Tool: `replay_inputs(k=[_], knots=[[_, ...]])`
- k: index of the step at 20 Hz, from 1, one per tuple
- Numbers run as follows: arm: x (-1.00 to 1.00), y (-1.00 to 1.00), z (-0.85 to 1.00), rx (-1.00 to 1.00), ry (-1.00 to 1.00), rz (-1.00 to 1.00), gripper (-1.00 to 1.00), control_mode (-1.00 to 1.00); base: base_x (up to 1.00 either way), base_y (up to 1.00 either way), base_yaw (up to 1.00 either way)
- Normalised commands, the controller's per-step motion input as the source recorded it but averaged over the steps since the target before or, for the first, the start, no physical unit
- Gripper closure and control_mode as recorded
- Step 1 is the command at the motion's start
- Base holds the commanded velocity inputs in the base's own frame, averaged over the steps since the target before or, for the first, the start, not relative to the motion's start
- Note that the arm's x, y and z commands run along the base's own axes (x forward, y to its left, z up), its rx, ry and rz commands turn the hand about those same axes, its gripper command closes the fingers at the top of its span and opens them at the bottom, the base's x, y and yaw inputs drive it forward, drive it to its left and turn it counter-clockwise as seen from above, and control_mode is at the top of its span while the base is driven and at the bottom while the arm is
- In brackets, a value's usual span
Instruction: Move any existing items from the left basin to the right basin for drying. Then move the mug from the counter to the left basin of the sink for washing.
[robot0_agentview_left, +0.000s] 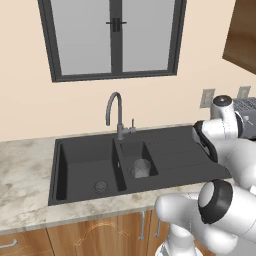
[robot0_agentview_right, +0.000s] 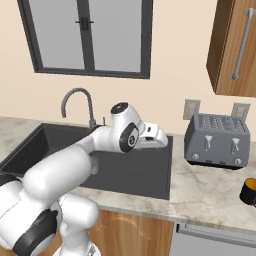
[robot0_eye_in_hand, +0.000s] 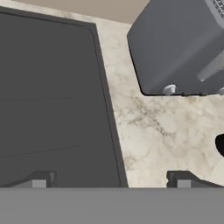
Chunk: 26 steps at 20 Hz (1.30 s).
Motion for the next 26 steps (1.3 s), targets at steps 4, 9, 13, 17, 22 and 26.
replay_inputs(k=[4, 9, 13, 17, 22, 26], knots=[[-0.13, -0.74, 0.09, -0.08, 0.00, 0.00, -1.00, -1.00, 0.00, 0.00, 0.00], [-0.25, -0.76, 0.05, -0.07, 0.00, 0.00, -1.00, -1.00, 0.00, 0.00, 0.00], [-0.43, -0.77, 0.04, -0.04, 0.00, 0.00, -1.00, -1.00, 0.00, 0.00, 0.00], [-0.46, -0.71, 0.23, 0.00, 0.02, 0.00, -1.00, -1.00, 0.00, 0.00, 0.00], [-0.32, -0.68, 0.24, 0.00, 0.06, 0.00, -1.00, -1.00, 0.00, 0.00, 0.00], [-0.02, -0.63, 0.03, 0.00, 0.12, 0.00, -1.00, -1.00, 0.00, 0.00, 0.00]])
